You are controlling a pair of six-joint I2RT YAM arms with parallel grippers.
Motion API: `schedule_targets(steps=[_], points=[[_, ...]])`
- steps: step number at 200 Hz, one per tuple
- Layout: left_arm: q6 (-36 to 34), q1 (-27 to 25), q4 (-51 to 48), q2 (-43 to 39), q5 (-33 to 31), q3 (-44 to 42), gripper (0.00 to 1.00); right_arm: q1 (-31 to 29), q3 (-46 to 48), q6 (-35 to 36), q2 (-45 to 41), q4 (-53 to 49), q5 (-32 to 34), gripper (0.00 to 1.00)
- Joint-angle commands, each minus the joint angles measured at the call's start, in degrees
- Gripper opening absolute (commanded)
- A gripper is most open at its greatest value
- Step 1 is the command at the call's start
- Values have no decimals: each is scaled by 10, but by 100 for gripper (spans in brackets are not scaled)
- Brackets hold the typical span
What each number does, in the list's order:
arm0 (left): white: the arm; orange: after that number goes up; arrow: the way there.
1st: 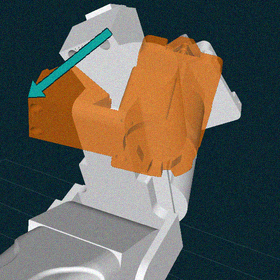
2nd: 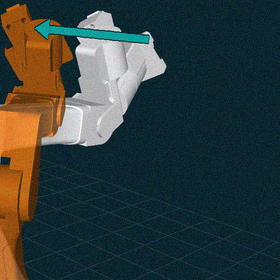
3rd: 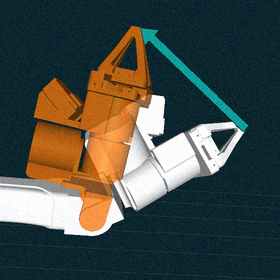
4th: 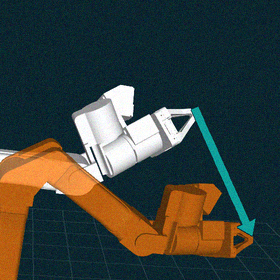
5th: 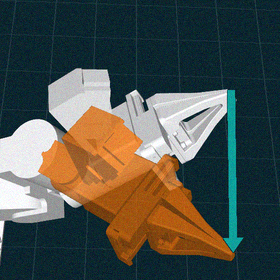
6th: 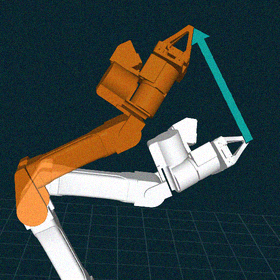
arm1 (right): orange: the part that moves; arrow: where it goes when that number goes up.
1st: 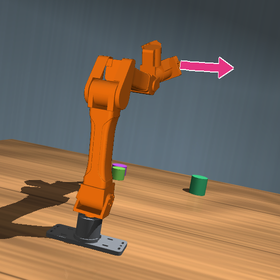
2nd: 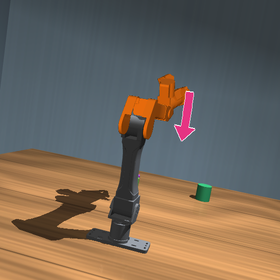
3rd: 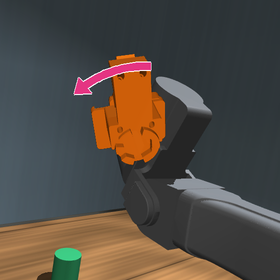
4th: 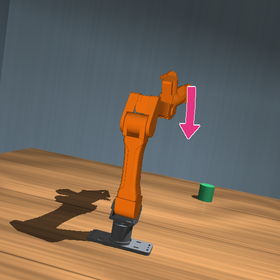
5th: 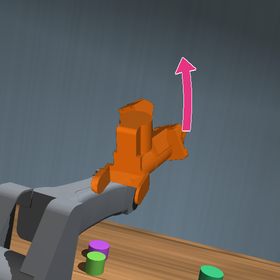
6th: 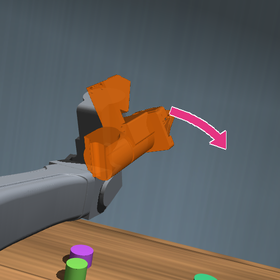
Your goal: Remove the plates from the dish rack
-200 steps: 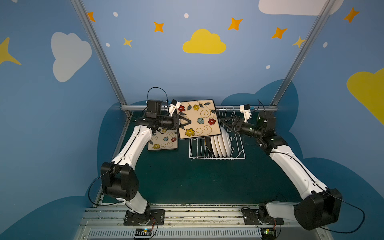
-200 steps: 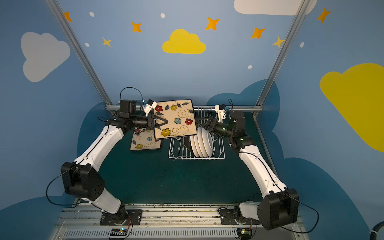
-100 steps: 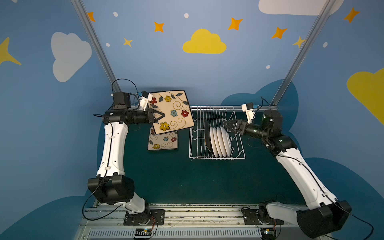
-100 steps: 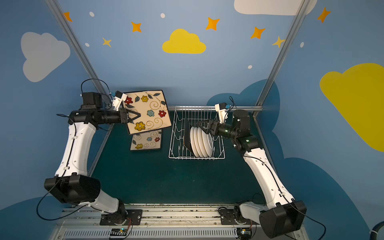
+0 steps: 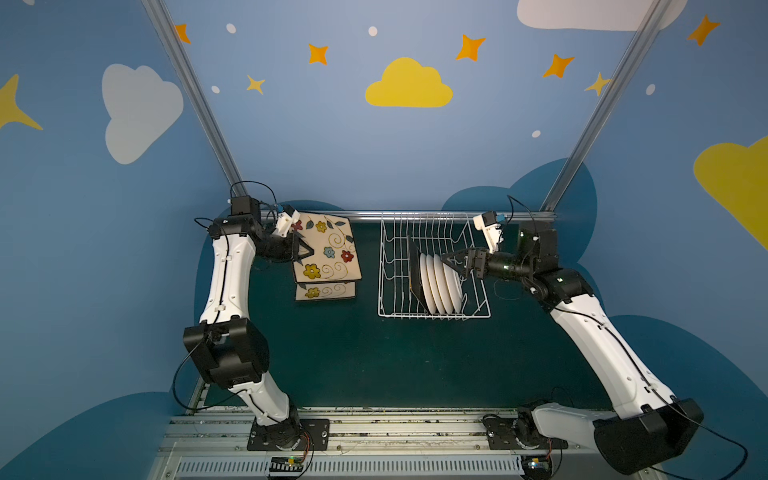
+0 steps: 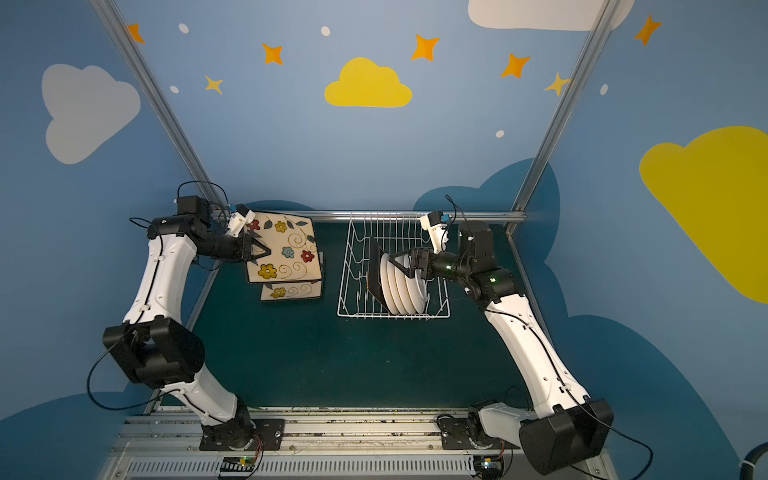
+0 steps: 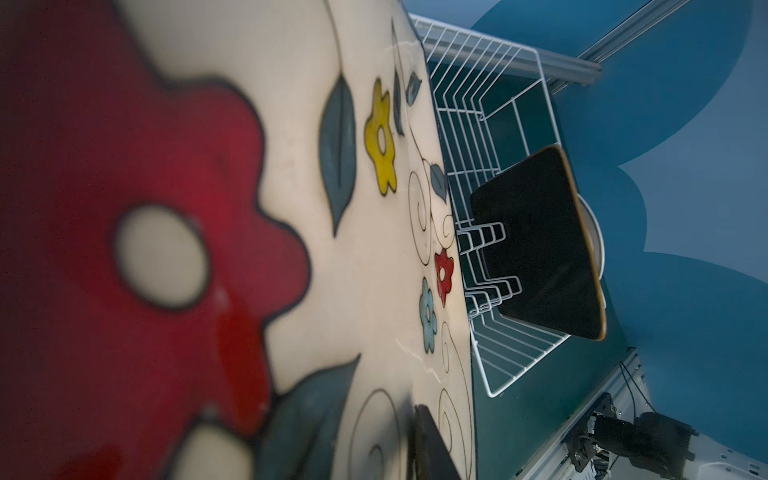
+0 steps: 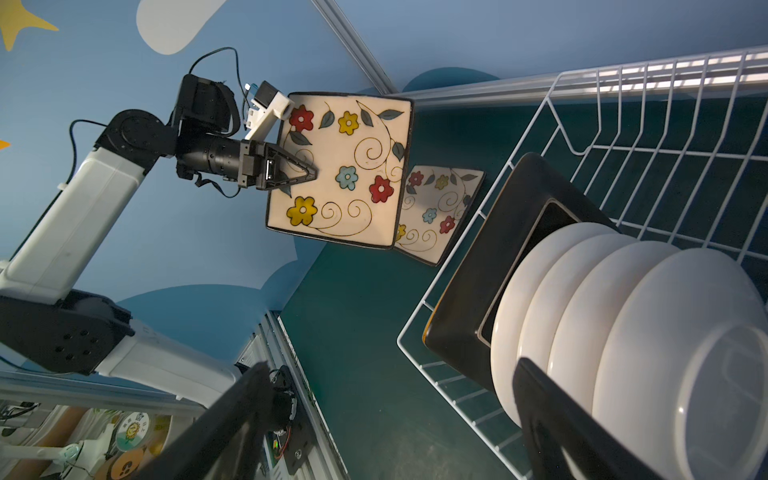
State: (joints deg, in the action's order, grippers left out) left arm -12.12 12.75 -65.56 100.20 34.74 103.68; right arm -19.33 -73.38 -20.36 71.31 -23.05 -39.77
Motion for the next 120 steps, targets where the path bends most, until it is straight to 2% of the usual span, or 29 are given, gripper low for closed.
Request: schedule_targets(steps=[1, 76, 120], points=[[-35, 3, 28, 11, 62, 19, 3, -7, -21, 20, 11, -18, 7, 90], [-62, 7, -27, 169, 35, 114, 3, -36, -31, 66, 33, -31, 1, 90], [-68, 9, -19, 234, 43, 147, 3, -60, -40, 102, 41, -47, 41, 90]])
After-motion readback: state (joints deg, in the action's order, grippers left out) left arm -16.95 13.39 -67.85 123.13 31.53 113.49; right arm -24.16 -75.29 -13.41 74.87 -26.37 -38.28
